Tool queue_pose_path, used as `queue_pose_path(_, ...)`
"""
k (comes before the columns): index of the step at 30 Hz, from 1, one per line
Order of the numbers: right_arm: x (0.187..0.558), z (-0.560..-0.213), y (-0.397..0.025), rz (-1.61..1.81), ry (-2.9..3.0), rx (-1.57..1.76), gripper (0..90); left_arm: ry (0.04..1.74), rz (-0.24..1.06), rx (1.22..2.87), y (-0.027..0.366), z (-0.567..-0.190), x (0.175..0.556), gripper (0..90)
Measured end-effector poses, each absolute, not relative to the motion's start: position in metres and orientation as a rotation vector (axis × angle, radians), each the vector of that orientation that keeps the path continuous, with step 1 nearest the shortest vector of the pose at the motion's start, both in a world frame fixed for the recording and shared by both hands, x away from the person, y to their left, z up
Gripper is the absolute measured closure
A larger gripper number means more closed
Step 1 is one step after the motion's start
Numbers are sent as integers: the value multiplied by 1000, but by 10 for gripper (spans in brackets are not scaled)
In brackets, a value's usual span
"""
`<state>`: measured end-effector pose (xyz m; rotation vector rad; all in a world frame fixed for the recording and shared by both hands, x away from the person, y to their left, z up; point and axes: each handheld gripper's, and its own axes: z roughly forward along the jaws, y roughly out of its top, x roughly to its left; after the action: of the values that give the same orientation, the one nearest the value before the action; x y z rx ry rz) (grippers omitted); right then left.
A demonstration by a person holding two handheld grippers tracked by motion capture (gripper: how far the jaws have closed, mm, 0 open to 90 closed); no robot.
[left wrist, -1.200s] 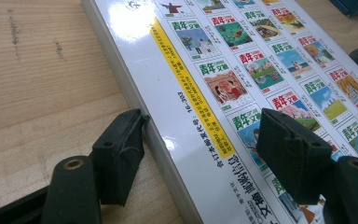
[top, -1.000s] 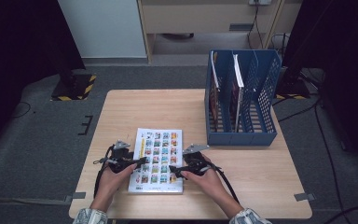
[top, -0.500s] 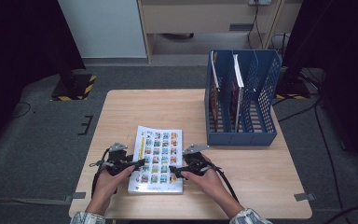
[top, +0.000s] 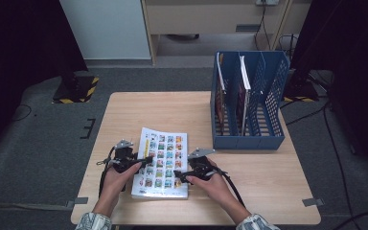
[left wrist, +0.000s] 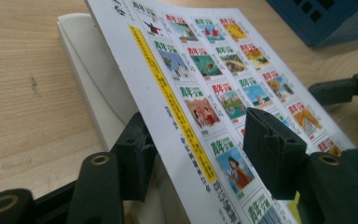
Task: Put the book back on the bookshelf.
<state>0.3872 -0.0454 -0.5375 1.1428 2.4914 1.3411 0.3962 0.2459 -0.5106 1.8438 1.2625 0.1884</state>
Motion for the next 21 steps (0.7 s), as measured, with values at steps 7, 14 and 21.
queue_pose_path(7, 387, -538, -46, 1340, 2494, 1130, 191, 1240, 287, 1882, 238, -504, 402, 461)
queue_pose_path(14, 387, -538, -46, 1335, 2493, 1123, 187, 1220, 269, 1877, 236, -499, 395, 561)
queue_pose_path(21, 387, -538, -46, 1335, 2492, 1118, 186, 1219, 277, 1910, 226, -499, 386, 596)
